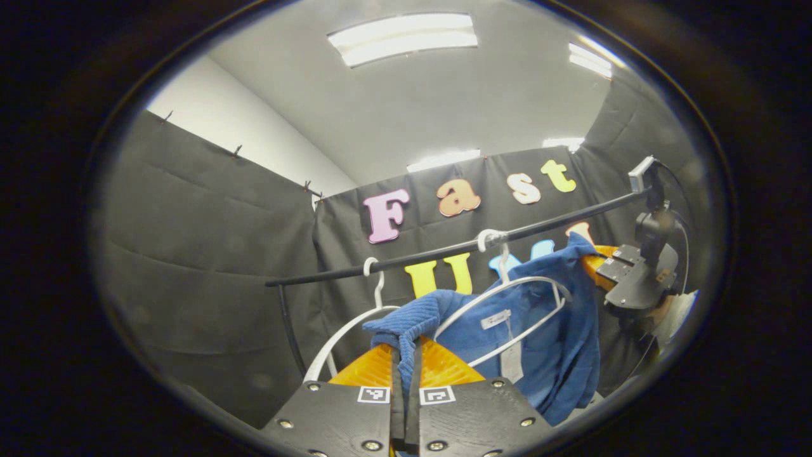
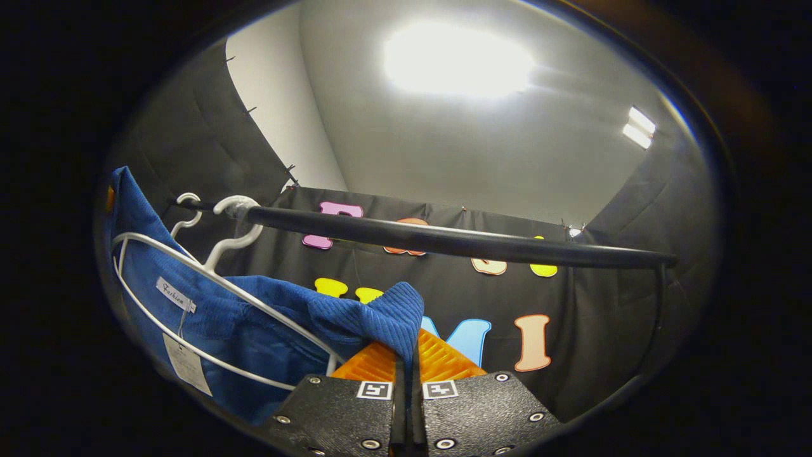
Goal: Grasp the clothes on the hanger with both hands and then place them into the laundry hamper below.
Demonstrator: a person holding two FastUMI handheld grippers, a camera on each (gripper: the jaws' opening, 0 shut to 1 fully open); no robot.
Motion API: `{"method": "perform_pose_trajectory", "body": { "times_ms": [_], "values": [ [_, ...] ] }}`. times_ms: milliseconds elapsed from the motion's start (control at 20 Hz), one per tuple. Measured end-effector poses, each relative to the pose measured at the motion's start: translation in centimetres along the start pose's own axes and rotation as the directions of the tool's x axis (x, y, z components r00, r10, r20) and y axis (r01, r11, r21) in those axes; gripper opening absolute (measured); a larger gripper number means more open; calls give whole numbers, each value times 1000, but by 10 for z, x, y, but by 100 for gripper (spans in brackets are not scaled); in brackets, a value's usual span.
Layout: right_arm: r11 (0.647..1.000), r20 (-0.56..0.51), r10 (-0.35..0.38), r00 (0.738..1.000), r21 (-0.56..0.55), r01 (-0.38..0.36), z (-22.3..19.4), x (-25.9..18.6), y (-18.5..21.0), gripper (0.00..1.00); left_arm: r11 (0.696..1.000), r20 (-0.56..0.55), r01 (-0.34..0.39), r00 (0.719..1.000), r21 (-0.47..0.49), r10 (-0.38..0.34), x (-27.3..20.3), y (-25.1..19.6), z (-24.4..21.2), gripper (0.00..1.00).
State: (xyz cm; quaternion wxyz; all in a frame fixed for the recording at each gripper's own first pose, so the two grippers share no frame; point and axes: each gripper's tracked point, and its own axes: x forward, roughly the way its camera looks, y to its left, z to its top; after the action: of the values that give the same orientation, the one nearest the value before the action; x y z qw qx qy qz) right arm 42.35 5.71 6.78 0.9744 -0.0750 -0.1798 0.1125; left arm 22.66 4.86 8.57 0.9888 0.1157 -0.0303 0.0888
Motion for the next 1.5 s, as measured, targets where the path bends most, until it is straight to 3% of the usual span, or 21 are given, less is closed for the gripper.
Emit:
{"method": "perform_pose_trajectory", "body": {
  "times_ms": [600,1000,1250,1500],
  "values": [
    [999,-52,-18,998,-29,16,-46,28,-7,3,991,-82,-27,996,129,38,52,56,-51,0],
    [1000,-184,9,983,-24,-14,-103,30,5,4,997,-141,11,990,81,1,64,41,-93,3],
    [999,-226,33,974,-13,-36,-118,27,9,4,1000,-169,15,986,27,-11,66,35,-115,2],
    [997,-359,71,931,29,-65,-166,4,14,3,999,-235,19,972,-45,-29,66,16,-150,2]
  ]
}}
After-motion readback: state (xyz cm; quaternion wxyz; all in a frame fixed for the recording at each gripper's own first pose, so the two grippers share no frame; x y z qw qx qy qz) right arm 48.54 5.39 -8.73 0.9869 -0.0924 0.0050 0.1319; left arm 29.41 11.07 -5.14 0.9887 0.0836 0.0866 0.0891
